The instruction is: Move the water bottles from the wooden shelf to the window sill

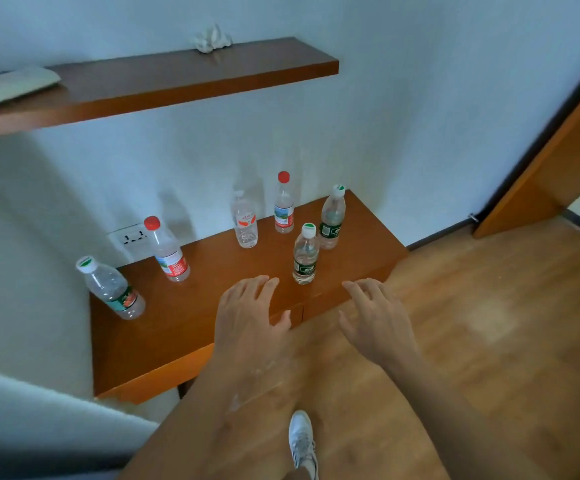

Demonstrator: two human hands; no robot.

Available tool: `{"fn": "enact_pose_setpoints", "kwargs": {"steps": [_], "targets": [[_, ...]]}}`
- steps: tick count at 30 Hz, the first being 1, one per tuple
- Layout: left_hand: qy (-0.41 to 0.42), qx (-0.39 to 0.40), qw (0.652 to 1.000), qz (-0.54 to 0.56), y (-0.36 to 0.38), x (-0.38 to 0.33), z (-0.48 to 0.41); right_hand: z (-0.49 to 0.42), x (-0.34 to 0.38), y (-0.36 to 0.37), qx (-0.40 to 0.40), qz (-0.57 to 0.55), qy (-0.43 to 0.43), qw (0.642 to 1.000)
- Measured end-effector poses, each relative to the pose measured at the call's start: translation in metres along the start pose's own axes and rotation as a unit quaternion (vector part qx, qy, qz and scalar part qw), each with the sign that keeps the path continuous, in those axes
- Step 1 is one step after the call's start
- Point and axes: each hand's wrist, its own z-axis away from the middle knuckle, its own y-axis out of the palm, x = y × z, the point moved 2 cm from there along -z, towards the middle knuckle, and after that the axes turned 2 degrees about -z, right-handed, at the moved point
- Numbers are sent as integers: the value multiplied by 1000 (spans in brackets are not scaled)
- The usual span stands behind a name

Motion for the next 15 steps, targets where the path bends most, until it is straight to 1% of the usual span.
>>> {"fn": "enact_pose_setpoints", "kwargs": {"steps": [8, 12, 15], "targets": [[-24, 30, 999, -3, 36, 4, -107, -115, -40, 19, 19, -10, 25, 999], [-49, 43, 998, 15, 56, 7, -129, -145, -63, 31, 26, -48, 60, 997], [-88, 68, 992, 52, 77, 7, -134, -163, -84, 45, 34, -100, 82, 991]]}}
